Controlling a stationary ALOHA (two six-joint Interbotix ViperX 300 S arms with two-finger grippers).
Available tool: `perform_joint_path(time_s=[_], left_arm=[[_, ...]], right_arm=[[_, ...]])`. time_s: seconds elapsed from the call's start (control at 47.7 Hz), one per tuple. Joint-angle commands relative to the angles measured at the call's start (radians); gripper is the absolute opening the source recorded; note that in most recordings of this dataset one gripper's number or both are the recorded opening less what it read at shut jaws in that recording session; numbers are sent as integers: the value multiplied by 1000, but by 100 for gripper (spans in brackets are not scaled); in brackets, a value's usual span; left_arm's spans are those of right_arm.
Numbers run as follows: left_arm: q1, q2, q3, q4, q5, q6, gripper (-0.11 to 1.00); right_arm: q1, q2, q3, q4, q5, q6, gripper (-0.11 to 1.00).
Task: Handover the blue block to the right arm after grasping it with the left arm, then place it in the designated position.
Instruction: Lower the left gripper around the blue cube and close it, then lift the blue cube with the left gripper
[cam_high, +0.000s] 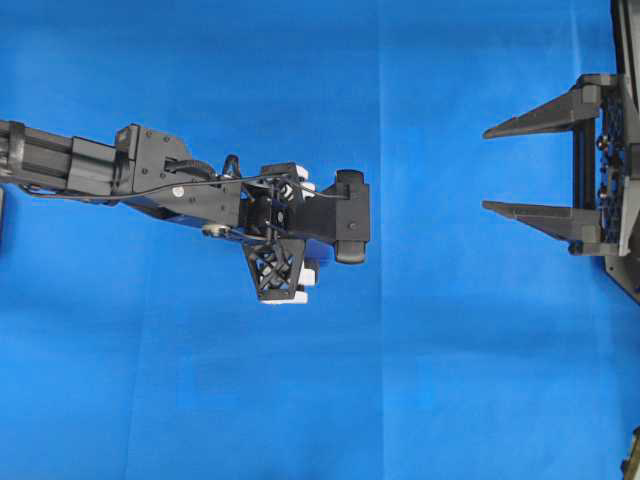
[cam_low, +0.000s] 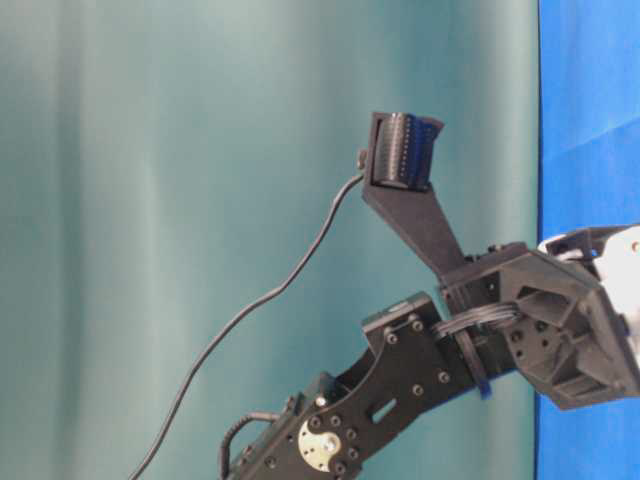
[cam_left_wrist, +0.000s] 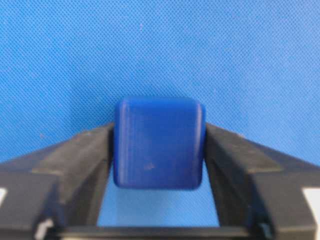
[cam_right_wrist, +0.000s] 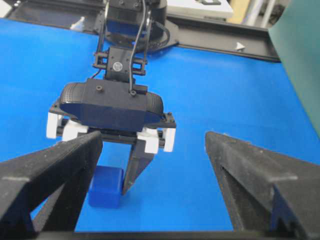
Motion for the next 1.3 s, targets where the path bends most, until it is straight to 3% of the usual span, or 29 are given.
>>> perform_joint_path(time_s=[0.0,0.566,1.278], left_arm=[[-2,-17,-20,-2,9,0,48],[2,-40,-44,-2,67,5,48],[3,-252,-141,0,253,0,49]], right_arm=[[-2,3,-20,2,-9,0,97],[-2,3,-23,2,-8,0,97],[-2,3,-31,3,-5,2,97]])
